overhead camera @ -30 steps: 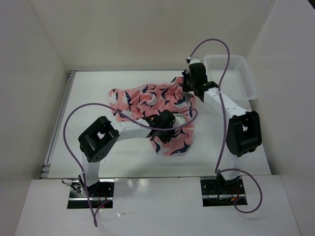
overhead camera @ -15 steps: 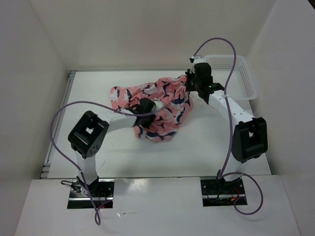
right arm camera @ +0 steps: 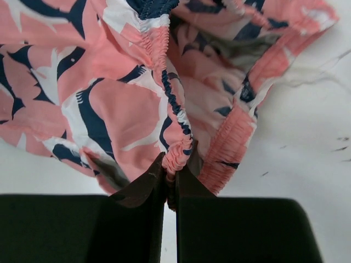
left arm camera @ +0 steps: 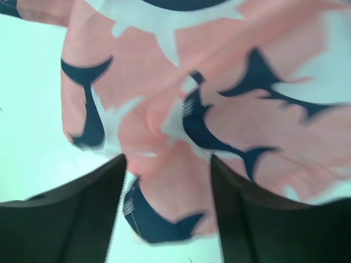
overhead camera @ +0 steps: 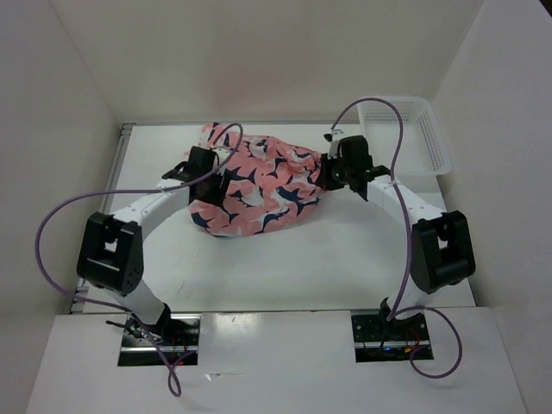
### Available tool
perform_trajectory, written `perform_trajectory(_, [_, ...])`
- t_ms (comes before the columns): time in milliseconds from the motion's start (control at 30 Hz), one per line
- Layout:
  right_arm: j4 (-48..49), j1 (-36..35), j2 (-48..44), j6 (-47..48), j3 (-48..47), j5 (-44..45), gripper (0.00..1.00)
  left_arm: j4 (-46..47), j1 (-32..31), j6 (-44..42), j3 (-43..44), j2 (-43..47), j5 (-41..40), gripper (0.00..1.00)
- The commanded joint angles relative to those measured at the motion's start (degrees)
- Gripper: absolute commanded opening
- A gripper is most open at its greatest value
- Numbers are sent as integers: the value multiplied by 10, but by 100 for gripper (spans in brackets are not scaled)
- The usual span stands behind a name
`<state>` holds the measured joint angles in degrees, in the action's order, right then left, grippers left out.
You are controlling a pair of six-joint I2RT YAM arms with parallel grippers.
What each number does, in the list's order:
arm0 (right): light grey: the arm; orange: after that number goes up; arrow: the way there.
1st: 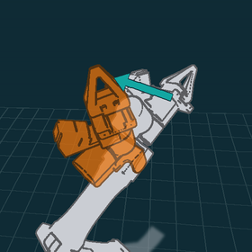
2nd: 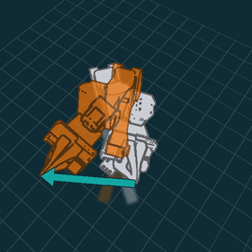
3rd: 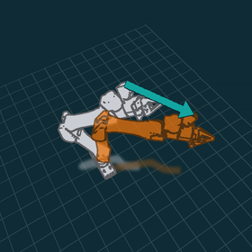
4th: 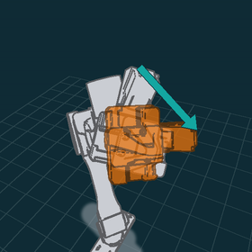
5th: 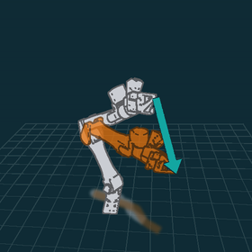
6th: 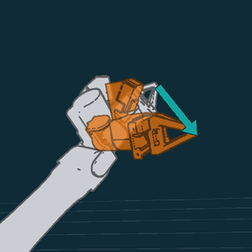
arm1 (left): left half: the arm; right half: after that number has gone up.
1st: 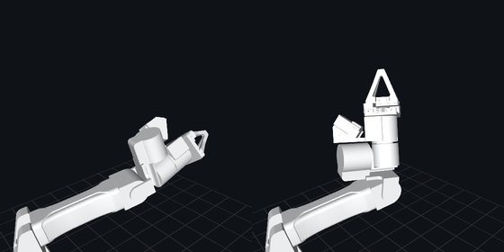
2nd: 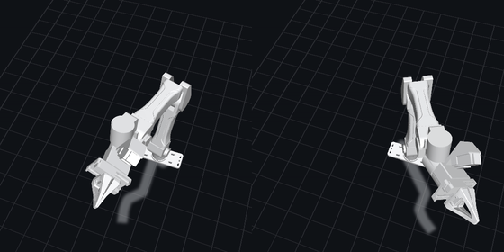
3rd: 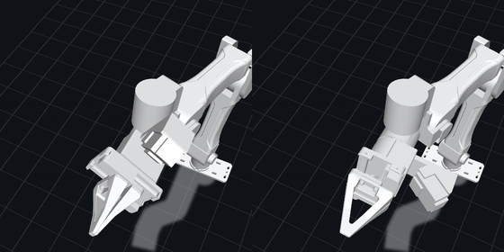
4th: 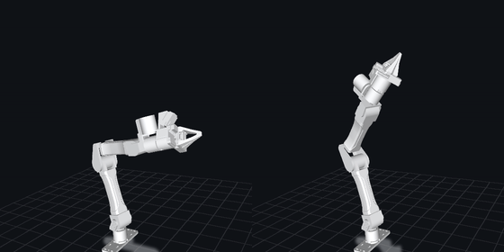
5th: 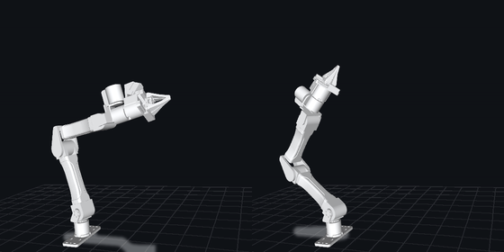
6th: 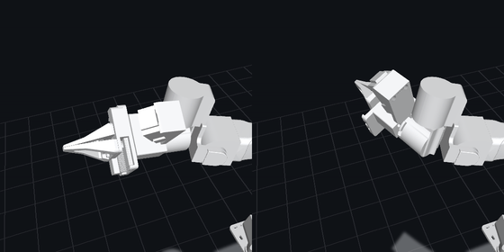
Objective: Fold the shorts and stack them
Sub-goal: Flatten the shorts out
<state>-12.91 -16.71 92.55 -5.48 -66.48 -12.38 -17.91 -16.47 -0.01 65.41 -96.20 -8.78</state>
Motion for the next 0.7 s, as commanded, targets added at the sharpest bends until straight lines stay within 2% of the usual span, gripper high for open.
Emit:
perform_trajectory(0, [10, 4, -53, 14, 23, -40, 0, -95, -8, 0, -9, 72, 60, 73])
perform_trajectory(33, [10, 4, -53, 14, 23, -40, 0, -107, -8, 0, -16, 73, 61, 76])
perform_trajectory(167, [16, 4, -58, 26, 39, -46, 0, -128, 14, 0, -30, 85, 60, 76])
perform_trajectory(233, [16, 4, -58, 31, 39, -46, 0, -143, 55, 0, -30, 85, 95, 76])
perform_trajectory(333, [16, 4, -53, 42, 39, -40, 0, -168, 83, 0, -23, 91, 139, 76])
perform_trajectory(400, [16, 4, -53, 49, 34, -40, 0, -168, 75, 0, -56, 110, 146, 76])
perform_trajectory(567, [10, 4, -35, 76, 22, -40, 0, -156, 48, 0, -112, 153, 102, 84])
perform_trajectory(633, [4, 4, -30, 90, 16, -34, 0, -150, 36, 0, -134, 200, 116, 88])
perform_trajectory(667, [4, 4, -30, 90, 16, -34, 0, -119, 18, 0, -149, 223, 116, 90])
